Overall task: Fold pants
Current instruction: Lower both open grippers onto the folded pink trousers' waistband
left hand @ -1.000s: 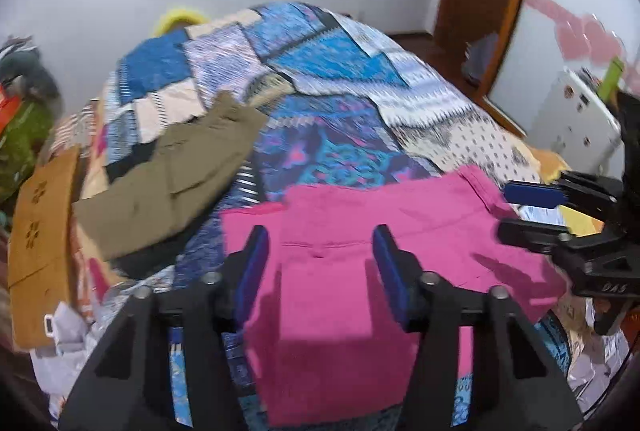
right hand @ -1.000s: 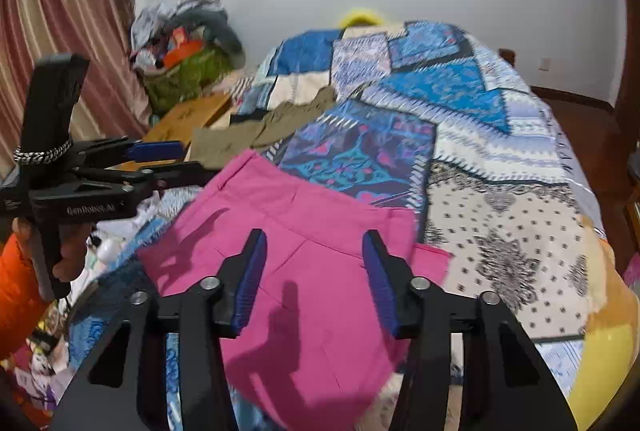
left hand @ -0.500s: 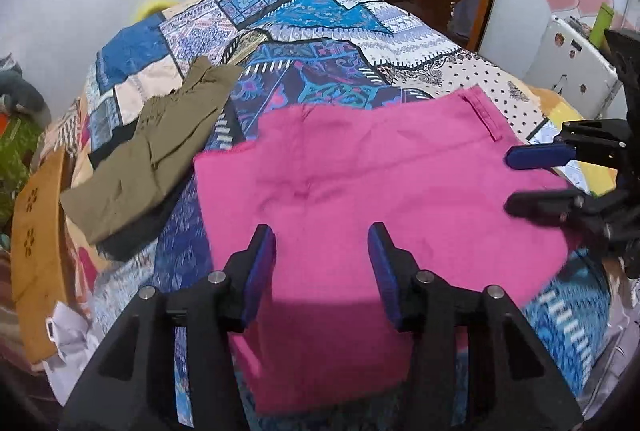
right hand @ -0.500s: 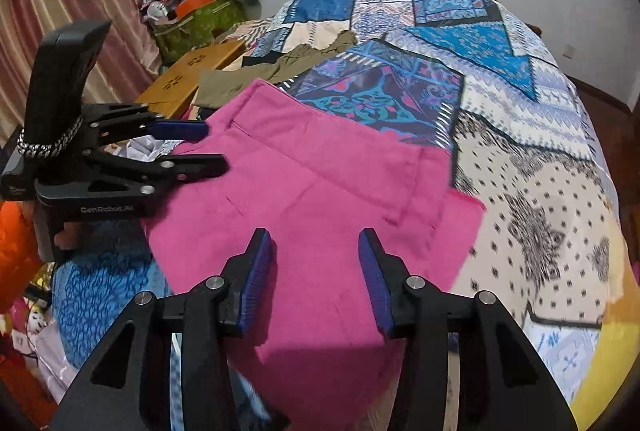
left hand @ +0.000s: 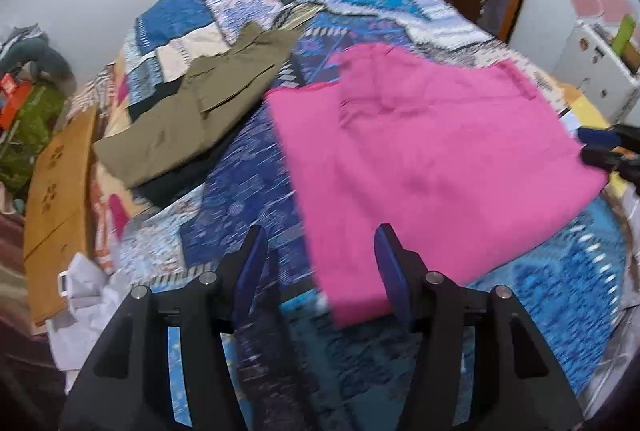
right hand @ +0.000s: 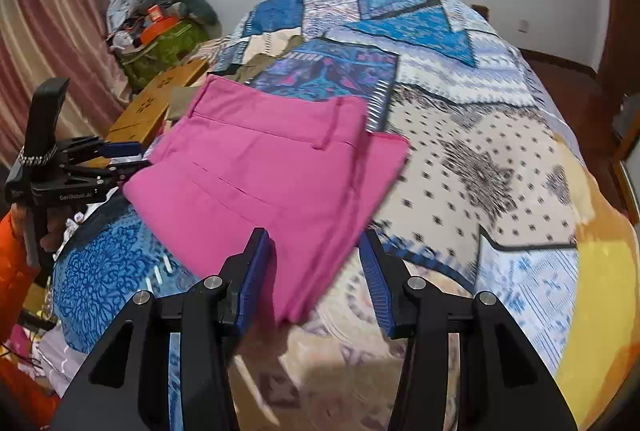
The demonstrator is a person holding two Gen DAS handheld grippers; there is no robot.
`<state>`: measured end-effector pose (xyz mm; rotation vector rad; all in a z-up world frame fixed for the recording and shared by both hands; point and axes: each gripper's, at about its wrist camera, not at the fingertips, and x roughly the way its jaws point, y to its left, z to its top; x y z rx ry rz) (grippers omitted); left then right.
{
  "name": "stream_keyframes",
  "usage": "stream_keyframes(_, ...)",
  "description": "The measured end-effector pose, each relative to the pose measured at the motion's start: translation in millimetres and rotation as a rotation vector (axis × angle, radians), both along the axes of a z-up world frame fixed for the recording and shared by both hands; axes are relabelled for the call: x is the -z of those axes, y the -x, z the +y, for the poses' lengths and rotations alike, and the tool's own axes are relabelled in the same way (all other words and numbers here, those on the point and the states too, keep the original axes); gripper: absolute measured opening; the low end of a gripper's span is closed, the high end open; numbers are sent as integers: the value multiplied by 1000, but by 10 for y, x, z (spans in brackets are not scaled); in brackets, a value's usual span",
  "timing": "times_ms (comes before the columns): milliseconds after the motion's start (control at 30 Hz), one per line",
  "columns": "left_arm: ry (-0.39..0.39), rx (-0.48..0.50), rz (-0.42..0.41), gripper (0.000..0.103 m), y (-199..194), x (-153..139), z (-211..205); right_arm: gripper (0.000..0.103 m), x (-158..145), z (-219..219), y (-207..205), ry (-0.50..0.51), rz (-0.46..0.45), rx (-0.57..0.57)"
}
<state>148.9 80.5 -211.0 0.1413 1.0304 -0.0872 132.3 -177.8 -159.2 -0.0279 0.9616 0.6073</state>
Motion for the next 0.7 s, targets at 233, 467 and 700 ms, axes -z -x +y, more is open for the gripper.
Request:
stream_keyframes(233,16,-97,18,56,21,8,341,45,-2,-244,4,70,13,76)
stream_keyframes(467,157,-97,-33,63,-211,-199,297,61,-135,-283,-123,-43,19,131)
stream_keyframes(700,249,-62,2,63,-547,-80,155,61,-14,-93,-316,-94,52,124)
